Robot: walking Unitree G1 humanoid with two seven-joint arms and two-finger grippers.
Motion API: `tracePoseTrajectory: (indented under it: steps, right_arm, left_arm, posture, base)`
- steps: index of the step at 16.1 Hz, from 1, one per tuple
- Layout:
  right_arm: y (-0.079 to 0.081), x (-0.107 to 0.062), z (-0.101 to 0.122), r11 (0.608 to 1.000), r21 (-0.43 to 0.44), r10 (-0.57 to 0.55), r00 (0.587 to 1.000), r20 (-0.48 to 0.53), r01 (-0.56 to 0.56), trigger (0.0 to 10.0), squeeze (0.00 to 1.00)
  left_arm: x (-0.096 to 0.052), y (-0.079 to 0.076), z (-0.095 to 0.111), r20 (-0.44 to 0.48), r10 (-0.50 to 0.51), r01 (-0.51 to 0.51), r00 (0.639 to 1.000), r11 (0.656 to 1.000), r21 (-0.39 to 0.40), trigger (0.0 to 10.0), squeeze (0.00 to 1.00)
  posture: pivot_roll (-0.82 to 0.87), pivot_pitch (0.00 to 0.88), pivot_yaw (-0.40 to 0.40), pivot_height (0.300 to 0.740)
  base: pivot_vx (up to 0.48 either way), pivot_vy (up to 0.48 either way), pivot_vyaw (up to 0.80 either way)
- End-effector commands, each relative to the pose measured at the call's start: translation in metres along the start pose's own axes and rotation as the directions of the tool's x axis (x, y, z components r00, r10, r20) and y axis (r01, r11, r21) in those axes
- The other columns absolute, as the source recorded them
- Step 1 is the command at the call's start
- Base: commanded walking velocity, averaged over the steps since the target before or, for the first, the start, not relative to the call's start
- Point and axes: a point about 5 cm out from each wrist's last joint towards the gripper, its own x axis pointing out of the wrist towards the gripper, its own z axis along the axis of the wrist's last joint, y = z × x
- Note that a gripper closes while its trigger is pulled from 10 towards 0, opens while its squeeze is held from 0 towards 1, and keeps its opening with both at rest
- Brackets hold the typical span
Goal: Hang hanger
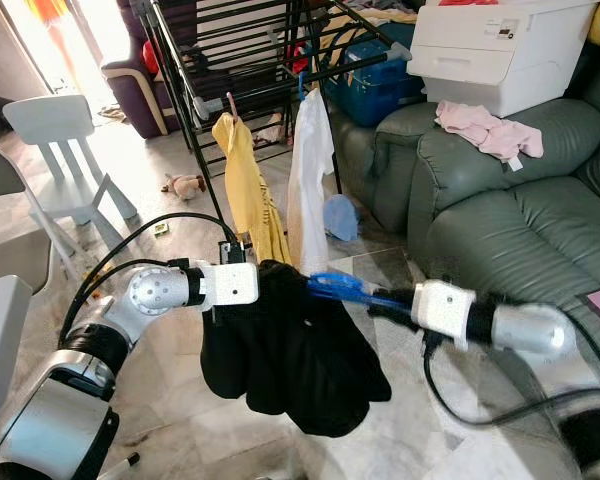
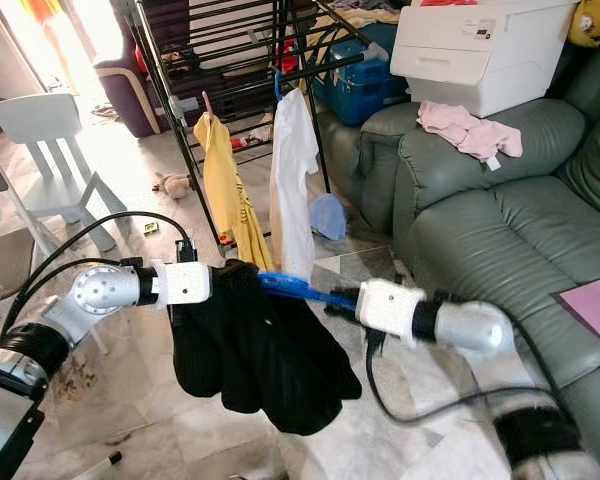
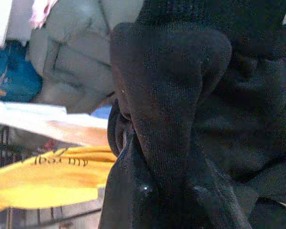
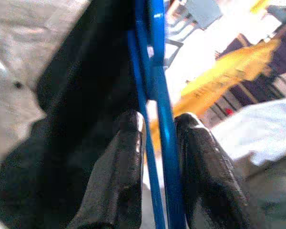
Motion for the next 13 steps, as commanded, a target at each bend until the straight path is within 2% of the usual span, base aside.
tracePoseTrajectory:
  steps: [1,4,5,7,10,13]
  right_arm:
    - [-0.009,-0.001,0.002,1.000,-0.017,-0.020,1.000,-0.003,0.020,10.0,1.00]
    - [-0.025,-0.003,0.004,0.999,-0.028,-0.041,0.999,-0.023,0.041,10.0,1.00]
    - [-0.035,-0.001,0.004,0.995,-0.060,-0.081,0.995,-0.059,0.077,10.0,1.00]
    - [-0.044,0.008,0.009,0.988,-0.091,-0.130,0.990,-0.047,0.125,10.0,1.00]
    - [-0.050,0.012,0.014,0.978,-0.119,-0.176,0.984,-0.019,0.172,10.0,1.00]
    - [-0.055,0.014,0.017,0.968,-0.125,-0.220,0.975,0.009,0.219,10.0,1.00]
  left_arm:
    - [-0.007,0.007,-0.008,-0.039,0.073,-0.075,0.997,0.996,-0.041,0.0,0.00]
    - [-0.009,0.003,-0.016,-0.088,0.086,-0.093,0.992,0.993,-0.075,0.0,0.00]
    - [-0.009,0.005,-0.017,-0.096,0.115,-0.127,0.989,0.983,-0.130,0.0,0.00]
    - [-0.008,0.006,-0.019,-0.116,0.145,-0.165,0.983,0.970,-0.177,0.0,0.00]
    - [-0.012,0.005,-0.026,-0.162,0.162,-0.194,0.973,0.958,-0.211,0.0,0.00]
    - [-0.018,0.011,-0.035,-0.230,0.229,-0.288,0.946,0.919,-0.270,0.0,0.00]
  posture:
    - [-0.16,0.000,0.113,0.740]
    - [-0.17,0.000,0.109,0.740]
    - [-0.17,0.000,0.107,0.740]
    - [-0.16,0.000,0.100,0.740]
    - [-0.16,0.000,0.097,0.740]
    - [-0.16,0.000,0.096,0.740]
  base:
    - [0.000,0.000,0.00]
    - [0.000,0.000,0.00]
    - [0.000,0.000,0.00]
    - [0.000,0.000,0.00]
    - [0.000,0.000,0.00]
    - [0.000,0.000,0.00]
